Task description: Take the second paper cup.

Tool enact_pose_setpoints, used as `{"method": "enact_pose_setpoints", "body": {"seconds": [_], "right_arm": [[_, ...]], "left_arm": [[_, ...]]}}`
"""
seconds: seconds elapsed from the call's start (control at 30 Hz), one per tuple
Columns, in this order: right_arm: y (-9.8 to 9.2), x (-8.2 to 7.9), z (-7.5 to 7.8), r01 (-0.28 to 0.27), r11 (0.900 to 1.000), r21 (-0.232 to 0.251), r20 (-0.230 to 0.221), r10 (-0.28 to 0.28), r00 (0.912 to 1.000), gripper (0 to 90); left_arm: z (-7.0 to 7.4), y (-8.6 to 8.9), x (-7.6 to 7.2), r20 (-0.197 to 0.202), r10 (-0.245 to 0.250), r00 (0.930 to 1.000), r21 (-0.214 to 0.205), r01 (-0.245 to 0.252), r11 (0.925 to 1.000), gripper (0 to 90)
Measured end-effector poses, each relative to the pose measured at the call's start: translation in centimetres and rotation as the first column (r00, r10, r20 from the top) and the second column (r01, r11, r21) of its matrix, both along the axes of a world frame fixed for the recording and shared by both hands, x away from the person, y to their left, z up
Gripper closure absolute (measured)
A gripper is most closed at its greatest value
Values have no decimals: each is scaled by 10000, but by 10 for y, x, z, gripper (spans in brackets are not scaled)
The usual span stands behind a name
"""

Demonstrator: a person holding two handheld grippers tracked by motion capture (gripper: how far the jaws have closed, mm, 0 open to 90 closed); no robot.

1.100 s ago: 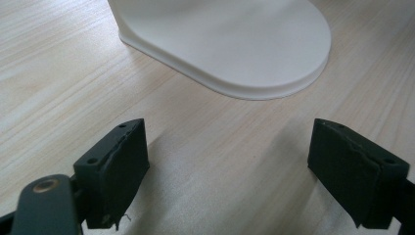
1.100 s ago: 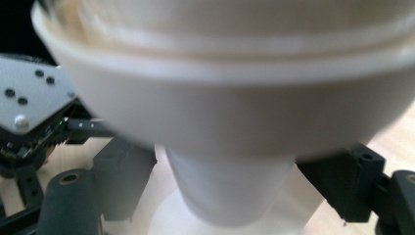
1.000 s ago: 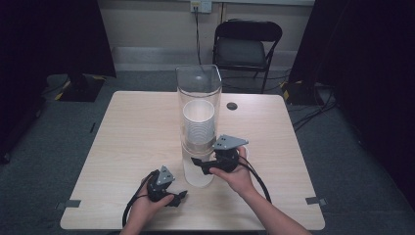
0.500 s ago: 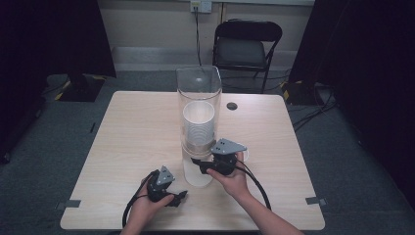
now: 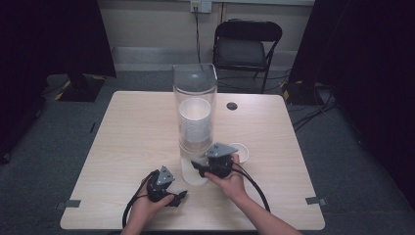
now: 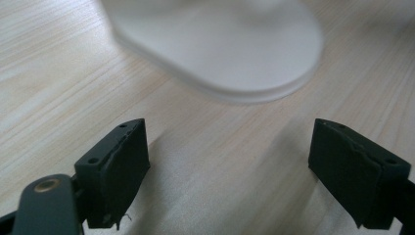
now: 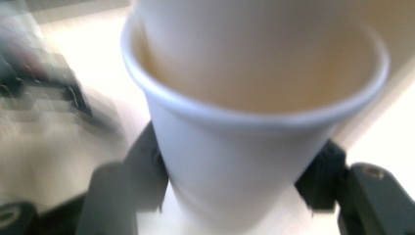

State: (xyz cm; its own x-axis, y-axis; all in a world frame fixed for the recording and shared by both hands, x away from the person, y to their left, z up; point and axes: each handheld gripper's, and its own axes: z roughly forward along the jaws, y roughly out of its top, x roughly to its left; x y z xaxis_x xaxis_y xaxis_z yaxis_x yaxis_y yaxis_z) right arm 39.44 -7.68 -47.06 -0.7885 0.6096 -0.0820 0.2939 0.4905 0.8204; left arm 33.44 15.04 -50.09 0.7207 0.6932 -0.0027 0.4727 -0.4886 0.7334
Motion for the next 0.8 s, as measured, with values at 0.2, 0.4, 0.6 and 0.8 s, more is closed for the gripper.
{"method": "enact_pose_setpoints", "body": {"seconds": [0.2,0.4,0.6,0.8], "right_arm": [[-2,-9,-9,-164,9945,1033,-251,191,9995,365],[-8,-13,-11,-570,9958,710,-424,601,9973,342],[-27,-28,-10,-943,9941,532,-477,969,9942,327],[-57,-34,-11,-800,9964,267,-638,815,9946,316]], "left_arm": [[1,0,0,-93,-48,9999,118,49,9999,140],[1,0,0,-68,-9,10000,151,10,9999,142],[0,-1,-1,44,80,10000,-16,-80,10000,145],[0,0,-1,28,75,10000,26,-75,10000,145]]}}
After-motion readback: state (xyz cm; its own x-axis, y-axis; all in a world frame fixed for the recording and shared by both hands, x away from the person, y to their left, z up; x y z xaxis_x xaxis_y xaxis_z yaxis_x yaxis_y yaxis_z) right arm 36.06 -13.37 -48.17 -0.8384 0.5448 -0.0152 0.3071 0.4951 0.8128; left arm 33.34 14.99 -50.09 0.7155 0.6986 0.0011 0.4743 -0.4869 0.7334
